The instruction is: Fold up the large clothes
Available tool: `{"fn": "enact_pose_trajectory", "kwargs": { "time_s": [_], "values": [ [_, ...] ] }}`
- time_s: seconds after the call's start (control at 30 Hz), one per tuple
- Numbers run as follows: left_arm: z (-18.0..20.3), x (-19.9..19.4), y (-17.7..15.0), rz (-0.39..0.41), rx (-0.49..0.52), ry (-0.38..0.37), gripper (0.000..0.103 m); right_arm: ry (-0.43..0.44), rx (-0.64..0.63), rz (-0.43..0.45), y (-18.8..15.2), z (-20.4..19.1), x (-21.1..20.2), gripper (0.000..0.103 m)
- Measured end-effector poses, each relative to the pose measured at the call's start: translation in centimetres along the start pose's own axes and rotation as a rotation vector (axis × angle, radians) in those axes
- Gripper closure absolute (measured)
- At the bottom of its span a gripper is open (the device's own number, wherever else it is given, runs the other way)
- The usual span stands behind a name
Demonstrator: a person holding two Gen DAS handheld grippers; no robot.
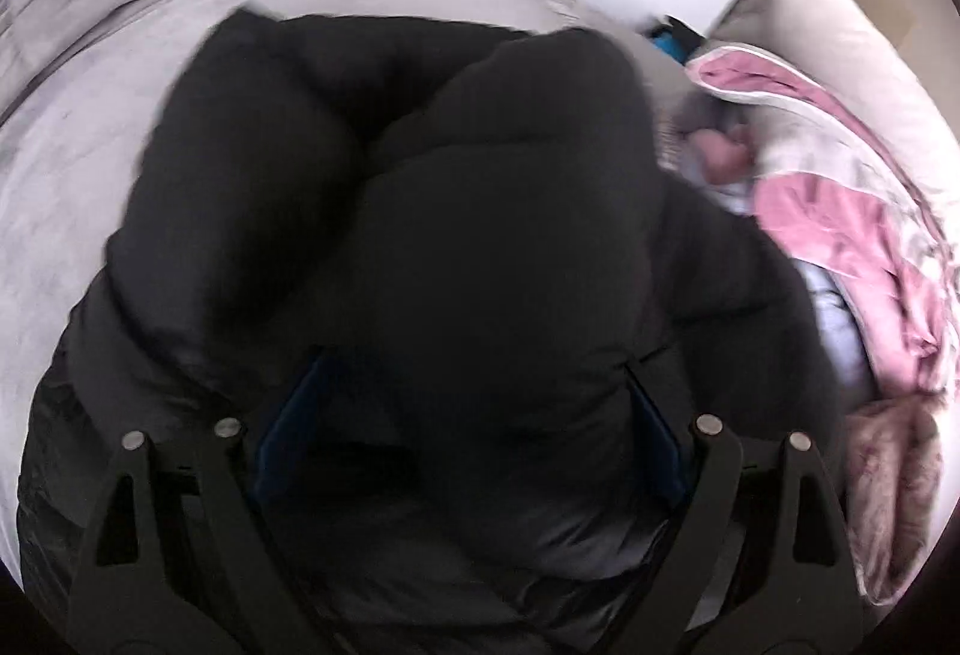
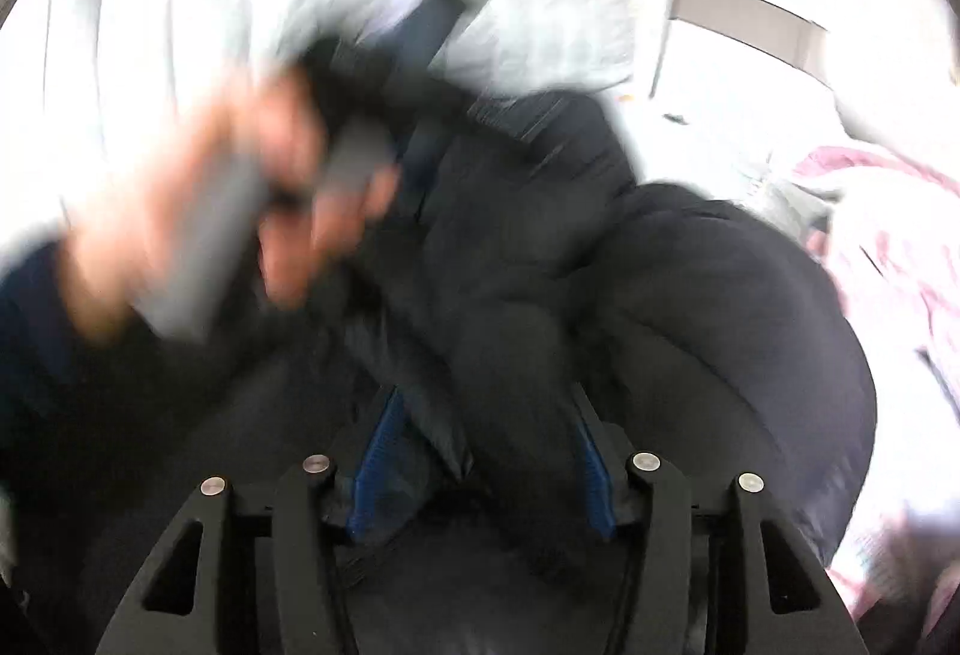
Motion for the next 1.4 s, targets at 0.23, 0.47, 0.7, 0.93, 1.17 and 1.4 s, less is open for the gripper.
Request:
{"fn": "enact_pose_trajectory", "kwargs": {
  "time_s": [0.23, 0.47, 0.7, 0.93, 1.17, 1.4],
  "values": [
    [-2.6, 1.7, -1.2, 0.032, 0.003, 0.082, 0.011, -0.158, 0.191, -0.204, -2.8, 7.3, 6.6, 0.042],
    [-3.0, 3.7, 0.9, 0.075, 0.105, 0.114, 0.003, -0.278, 0.213, -0.266, -4.7, 8.3, 10.7, 0.042],
    [-5.9, 1.7, 1.5, 0.029, 0.049, 0.072, 0.003, -0.323, 0.171, -0.325, -4.2, 6.4, 11.5, 0.038],
    [-8.1, -6.1, 2.2, 0.096, -0.019, -0.021, 0.003, -0.264, 0.319, -0.213, -3.5, 4.0, 2.6, 0.034],
    [-12.6, -12.5, -0.2, 0.082, -0.073, -0.064, 0.003, -0.279, 0.386, -0.206, -9.9, 2.5, -9.6, 0.028],
    [-20.2, -18.1, -4.1, 0.048, -0.091, 0.005, 0.003, -0.369, 0.566, -0.185, -17.1, 4.4, -18.3, 0.027]
  ]
}}
Point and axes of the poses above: each gripper's, at about its wrist camera, not at the fingertips, and x roughly the way its jaws point, z to its right, y to its top, the point moved 2 cm from there along x, roughly the way its jaws point, and after that the axes turned 14 degrees about z, right-handed, at the moved point
